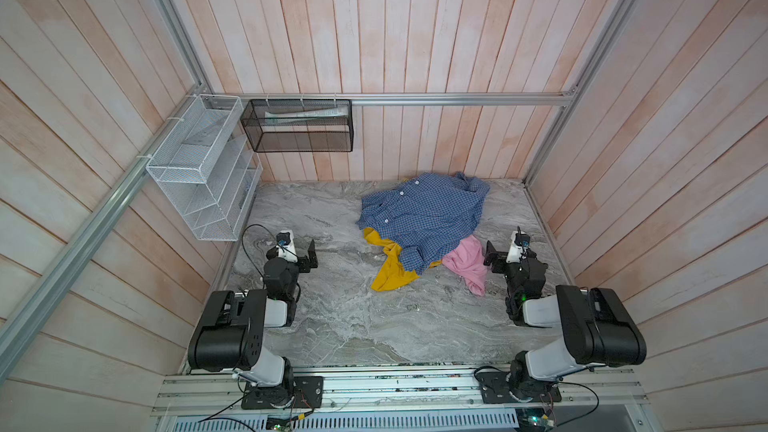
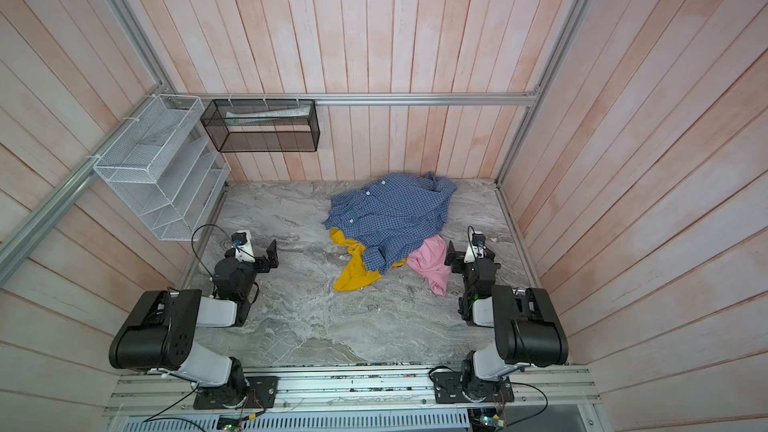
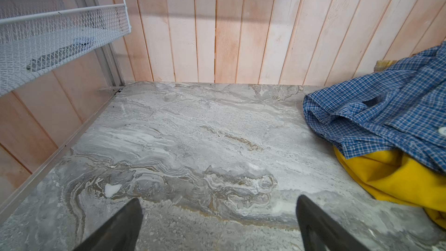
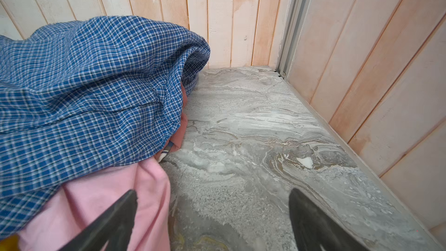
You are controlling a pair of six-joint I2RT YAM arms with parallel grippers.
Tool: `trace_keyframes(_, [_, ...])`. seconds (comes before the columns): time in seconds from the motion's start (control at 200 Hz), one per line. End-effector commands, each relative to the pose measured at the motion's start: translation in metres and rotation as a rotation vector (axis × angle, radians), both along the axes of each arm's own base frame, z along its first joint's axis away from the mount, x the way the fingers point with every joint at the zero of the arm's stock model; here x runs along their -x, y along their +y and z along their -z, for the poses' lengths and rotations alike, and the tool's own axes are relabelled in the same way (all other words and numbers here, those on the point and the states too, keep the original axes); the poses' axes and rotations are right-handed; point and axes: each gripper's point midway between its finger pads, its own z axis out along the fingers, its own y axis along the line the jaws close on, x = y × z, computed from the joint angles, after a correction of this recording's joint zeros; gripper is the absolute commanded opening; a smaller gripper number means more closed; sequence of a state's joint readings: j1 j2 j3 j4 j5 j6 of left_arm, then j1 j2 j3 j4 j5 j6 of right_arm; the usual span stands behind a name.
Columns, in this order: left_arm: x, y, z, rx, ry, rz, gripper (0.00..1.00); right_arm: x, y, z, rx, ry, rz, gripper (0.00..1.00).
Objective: Pick out a specific cloth from the pile
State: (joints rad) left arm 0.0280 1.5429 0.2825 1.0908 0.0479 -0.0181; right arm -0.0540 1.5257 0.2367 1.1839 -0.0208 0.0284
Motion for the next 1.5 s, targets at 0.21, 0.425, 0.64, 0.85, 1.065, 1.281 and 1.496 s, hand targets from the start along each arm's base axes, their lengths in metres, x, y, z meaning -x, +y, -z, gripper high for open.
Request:
trace_keyframes(0.21, [-0.004, -0.001, -0.006, -0.012, -0.017, 0.012, 1.00, -0.004, 0.000, -0.009, 0.004, -0.024, -0.002, 0.98])
trace_keyframes(0.425, [-0.004, -0.001, -0.006, -0.010, -0.016, 0.013, 1.00, -0.004, 0.000, -0.008, 0.005, -0.022, -0.002, 0.98])
trace_keyframes(0.64, [-0.004, -0.001, -0.006, -0.008, -0.015, 0.014, 1.00, -0.004, -0.001, -0.009, 0.001, -0.023, -0.003, 0.98])
trace_keyframes(0.85, [-0.003, 0.000, -0.009, -0.009, -0.025, 0.005, 1.00, -0.004, -0.001, -0.009, 0.001, -0.026, -0.001, 0.94])
trace_keyframes(1.065, [-0.018, 0.039, -0.025, 0.151, 0.190, -0.240, 1.00, -0.007, -0.034, -0.032, -0.158, 0.025, 0.179, 0.97])
trace_keyframes(1.281, [-0.015, 0.027, -0.045, 0.312, 0.208, -0.229, 1.00, 0.017, -0.032, -0.043, -0.623, 0.129, 0.148, 0.94])
trace_keyframes(1.496, [-0.026, 0.000, -0.044, 0.351, 0.265, -0.164, 1.00, 0.046, 0.010, -0.010, -0.825, 0.342, 0.039, 0.89])
